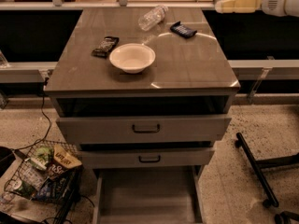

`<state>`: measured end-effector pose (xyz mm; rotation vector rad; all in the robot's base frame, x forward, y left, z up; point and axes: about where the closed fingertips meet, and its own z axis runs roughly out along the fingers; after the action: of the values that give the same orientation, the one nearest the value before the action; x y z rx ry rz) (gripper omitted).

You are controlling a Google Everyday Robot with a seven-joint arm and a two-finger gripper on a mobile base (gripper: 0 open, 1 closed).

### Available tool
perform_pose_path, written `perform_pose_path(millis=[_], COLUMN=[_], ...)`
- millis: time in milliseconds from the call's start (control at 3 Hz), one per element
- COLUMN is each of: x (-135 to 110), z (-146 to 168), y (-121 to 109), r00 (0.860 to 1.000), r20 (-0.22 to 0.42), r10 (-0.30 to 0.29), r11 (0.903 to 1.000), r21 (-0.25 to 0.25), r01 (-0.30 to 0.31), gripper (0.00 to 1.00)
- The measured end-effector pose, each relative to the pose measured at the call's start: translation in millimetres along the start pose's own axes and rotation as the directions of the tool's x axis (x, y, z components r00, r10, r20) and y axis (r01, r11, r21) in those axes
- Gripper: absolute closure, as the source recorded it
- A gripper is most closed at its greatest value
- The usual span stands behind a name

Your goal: Place rxbar blueberry into bottom drawer

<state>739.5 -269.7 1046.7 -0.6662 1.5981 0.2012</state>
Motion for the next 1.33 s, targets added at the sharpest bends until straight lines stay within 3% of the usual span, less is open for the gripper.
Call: perform_pose_path(millis=[333, 1000, 1333], x=[19, 59, 78], z=[52, 140, 165], y=[-2, -2, 4], r00=[1.0, 0.999, 0.997], r20=[0.002, -0.039, -0.066], r10=[0.026, 0.022, 0.032], r11=[0.9988, 0.9926, 0.9896], r21=[-0.04, -0.119, -0.138], r01=[-0.026, -0.027, -0.041], gripper=[0.0, 0.0, 0.0])
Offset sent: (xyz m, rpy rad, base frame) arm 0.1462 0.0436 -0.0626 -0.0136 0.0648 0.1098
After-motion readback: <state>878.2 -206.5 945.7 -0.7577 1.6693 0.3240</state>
